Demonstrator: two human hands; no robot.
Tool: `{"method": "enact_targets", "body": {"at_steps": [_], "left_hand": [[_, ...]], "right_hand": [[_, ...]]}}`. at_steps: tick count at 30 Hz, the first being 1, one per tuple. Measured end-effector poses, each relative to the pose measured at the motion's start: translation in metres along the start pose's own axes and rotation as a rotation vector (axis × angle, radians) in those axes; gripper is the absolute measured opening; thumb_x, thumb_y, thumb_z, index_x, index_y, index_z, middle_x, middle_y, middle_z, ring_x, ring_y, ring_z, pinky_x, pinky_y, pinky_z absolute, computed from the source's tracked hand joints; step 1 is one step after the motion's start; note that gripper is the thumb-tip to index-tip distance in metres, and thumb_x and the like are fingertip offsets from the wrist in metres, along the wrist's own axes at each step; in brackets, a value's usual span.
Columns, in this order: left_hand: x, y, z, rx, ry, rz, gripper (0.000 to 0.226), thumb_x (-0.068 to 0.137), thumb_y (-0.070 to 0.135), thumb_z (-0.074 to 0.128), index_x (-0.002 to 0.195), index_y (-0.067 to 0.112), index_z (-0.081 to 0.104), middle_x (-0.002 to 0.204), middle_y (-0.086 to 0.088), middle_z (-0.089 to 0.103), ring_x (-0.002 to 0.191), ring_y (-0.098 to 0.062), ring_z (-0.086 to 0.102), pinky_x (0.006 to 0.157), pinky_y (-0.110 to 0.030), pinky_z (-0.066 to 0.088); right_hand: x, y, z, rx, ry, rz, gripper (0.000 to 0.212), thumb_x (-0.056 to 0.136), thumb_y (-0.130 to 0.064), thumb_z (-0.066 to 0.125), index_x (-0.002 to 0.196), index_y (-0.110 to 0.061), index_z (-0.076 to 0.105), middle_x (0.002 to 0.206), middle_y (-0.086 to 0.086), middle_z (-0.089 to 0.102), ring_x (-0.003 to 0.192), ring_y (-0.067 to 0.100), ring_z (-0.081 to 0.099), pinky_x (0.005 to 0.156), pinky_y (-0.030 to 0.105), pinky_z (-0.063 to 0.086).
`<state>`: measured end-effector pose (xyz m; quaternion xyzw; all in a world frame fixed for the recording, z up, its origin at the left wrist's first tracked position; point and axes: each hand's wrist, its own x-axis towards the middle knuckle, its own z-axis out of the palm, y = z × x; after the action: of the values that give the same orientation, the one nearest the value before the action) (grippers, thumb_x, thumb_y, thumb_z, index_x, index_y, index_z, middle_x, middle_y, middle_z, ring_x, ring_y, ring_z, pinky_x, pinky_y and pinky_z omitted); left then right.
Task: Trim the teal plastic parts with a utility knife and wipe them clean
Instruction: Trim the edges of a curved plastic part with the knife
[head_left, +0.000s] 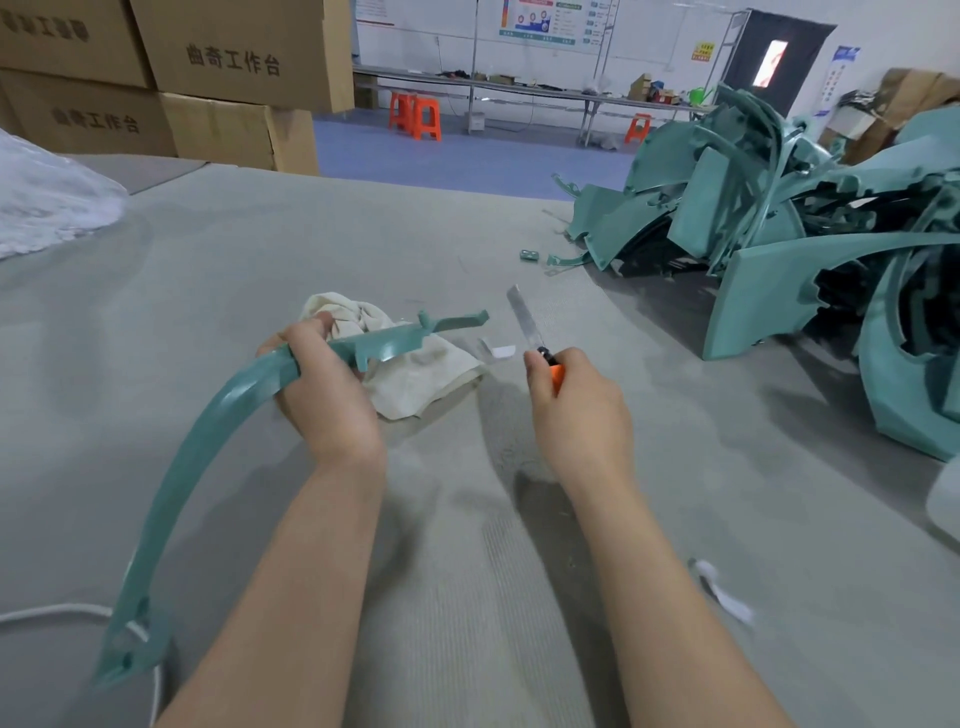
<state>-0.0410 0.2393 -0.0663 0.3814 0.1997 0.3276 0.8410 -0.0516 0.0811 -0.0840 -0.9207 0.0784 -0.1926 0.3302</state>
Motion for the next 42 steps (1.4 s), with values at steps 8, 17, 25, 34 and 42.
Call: {"method": "enact_targets", "body": {"at_steps": [8, 17, 25, 34, 42], "left_hand": [[0.000, -0.003, 0.001, 0.010, -0.023, -0.022, 0.010, 0.091, 0.013, 0.045, 0.087, 0.011, 0.053, 0.083, 0.005, 0.061, 0.060, 0.000, 0.060, 0.062, -0.020, 0.051], [0.000, -0.002, 0.001, -0.008, -0.043, -0.028, 0.010, 0.089, 0.012, 0.047, 0.096, 0.007, 0.052, 0.085, 0.000, 0.059, 0.065, -0.006, 0.060, 0.065, -0.022, 0.051], [0.003, -0.005, -0.002, 0.004, -0.047, -0.024, 0.018, 0.090, 0.017, 0.047, 0.101, 0.006, 0.056, 0.101, -0.002, 0.062, 0.088, -0.014, 0.062, 0.077, -0.026, 0.054], [0.000, -0.004, 0.001, 0.029, -0.046, 0.012, 0.013, 0.092, 0.017, 0.045, 0.093, 0.011, 0.057, 0.092, 0.005, 0.063, 0.081, -0.007, 0.062, 0.080, -0.030, 0.054], [0.002, -0.008, 0.000, 0.035, -0.036, 0.040, 0.013, 0.093, 0.017, 0.045, 0.089, 0.013, 0.056, 0.093, 0.004, 0.062, 0.084, -0.009, 0.061, 0.081, -0.030, 0.052]], "right_hand": [[0.004, 0.000, -0.011, 0.323, 0.004, 0.013, 0.035, 0.093, -0.054, 0.052, 0.077, -0.023, 0.051, 0.064, -0.008, 0.048, 0.059, 0.001, 0.050, 0.053, 0.015, 0.037], [-0.007, -0.017, -0.018, 0.599, -0.181, -0.055, 0.019, 0.098, -0.046, 0.047, 0.090, -0.028, 0.048, 0.071, 0.003, 0.052, 0.053, 0.014, 0.049, 0.051, 0.023, 0.042], [-0.011, -0.021, -0.024, 0.810, -0.394, 0.012, 0.025, 0.105, -0.025, 0.039, 0.089, -0.009, 0.050, 0.063, 0.003, 0.061, 0.046, 0.015, 0.055, 0.046, 0.026, 0.047], [-0.012, -0.021, -0.021, 0.816, -0.563, 0.023, 0.032, 0.105, -0.029, 0.038, 0.084, -0.013, 0.056, 0.059, 0.002, 0.059, 0.042, 0.012, 0.049, 0.041, 0.022, 0.040], [-0.017, -0.025, -0.018, 0.882, -0.663, -0.024, 0.032, 0.105, -0.028, 0.038, 0.083, -0.012, 0.054, 0.059, 0.002, 0.057, 0.039, 0.010, 0.046, 0.040, 0.020, 0.038]]}}
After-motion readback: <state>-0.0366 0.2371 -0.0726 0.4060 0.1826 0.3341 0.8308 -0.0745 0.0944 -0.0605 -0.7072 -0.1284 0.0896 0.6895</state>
